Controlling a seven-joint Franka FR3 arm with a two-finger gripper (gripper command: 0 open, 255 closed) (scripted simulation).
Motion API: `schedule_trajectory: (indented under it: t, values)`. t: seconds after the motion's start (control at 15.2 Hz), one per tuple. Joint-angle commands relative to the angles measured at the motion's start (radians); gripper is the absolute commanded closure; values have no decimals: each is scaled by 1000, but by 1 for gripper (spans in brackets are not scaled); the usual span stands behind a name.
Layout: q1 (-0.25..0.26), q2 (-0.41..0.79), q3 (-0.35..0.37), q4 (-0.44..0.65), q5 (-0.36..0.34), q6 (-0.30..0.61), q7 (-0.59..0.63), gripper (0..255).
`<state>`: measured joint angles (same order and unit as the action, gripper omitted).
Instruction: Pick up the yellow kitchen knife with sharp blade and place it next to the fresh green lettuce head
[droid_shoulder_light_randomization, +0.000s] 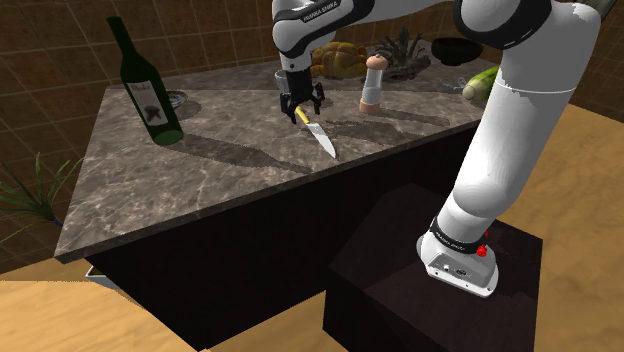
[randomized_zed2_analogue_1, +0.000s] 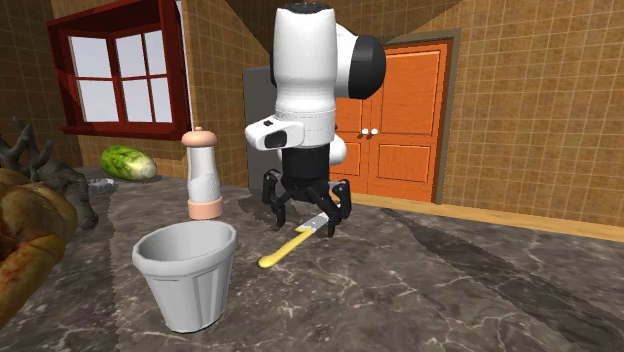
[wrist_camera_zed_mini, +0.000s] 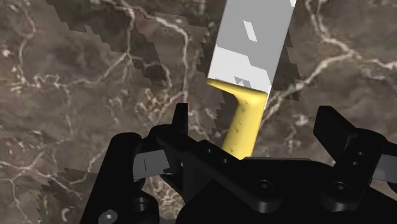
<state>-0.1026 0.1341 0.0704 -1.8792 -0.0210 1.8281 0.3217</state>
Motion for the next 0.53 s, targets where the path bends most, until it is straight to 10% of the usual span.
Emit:
schedule_trajectory:
  t: [0.0,0.33,0.4,0.46]
  values:
    - [0,-1,0,-4,0,4,0,0]
    - [0,-1,0,-4,0,4,0,0]
    - [0,-1,0,-4,0,4,0,255]
    - [0,-1,0,-4,0,4,0,255]
